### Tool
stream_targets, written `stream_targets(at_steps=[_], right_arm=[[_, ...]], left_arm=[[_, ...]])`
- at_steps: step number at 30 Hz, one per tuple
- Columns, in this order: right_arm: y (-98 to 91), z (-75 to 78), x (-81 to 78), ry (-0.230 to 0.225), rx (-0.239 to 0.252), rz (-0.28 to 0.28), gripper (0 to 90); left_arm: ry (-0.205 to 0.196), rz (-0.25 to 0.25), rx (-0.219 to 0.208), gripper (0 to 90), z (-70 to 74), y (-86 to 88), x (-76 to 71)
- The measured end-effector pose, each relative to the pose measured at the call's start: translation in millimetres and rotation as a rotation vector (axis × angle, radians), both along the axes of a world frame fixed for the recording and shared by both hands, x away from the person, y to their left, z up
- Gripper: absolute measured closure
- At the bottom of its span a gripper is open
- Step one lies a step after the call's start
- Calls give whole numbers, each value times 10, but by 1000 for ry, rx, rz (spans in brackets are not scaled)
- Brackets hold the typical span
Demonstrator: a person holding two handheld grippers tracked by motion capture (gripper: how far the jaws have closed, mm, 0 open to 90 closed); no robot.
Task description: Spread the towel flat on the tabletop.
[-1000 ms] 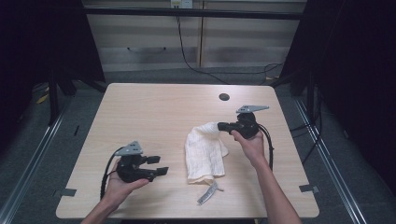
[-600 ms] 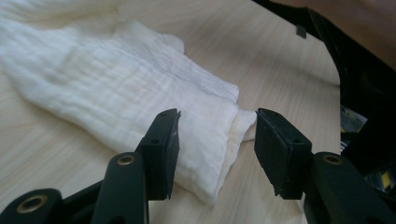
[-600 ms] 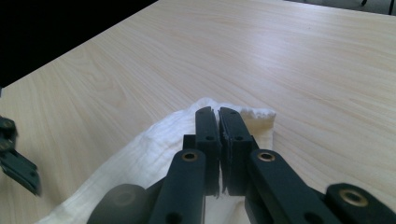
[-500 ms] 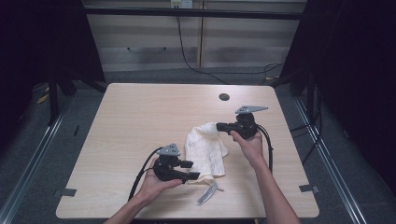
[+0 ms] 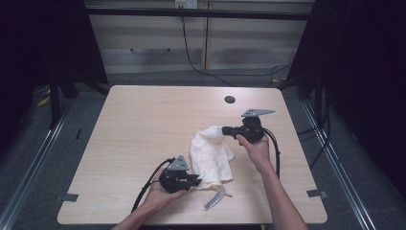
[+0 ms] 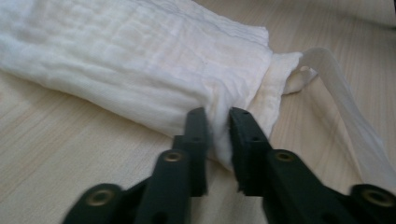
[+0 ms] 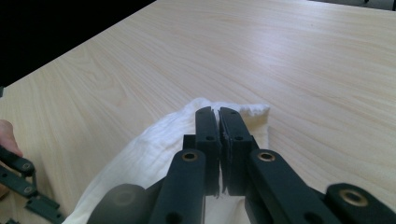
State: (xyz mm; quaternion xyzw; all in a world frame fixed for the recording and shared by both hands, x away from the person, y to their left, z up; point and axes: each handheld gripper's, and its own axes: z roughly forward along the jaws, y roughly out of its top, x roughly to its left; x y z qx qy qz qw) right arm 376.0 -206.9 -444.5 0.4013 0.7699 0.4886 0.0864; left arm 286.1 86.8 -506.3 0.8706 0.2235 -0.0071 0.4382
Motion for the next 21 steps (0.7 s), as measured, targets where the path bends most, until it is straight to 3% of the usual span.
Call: stream_targets(at_steps=[6, 15, 21], right_arm=[[-75, 12, -44, -2, 4, -8, 873], [-312, 16, -266, -4, -4, -31, 873], [-345, 11, -464, 4, -23, -16, 874]], left_arm=[[15, 18, -27, 869, 84, 199, 22], [18, 90, -74, 869, 208, 706, 113], [6, 127, -61, 872, 240, 990, 235]])
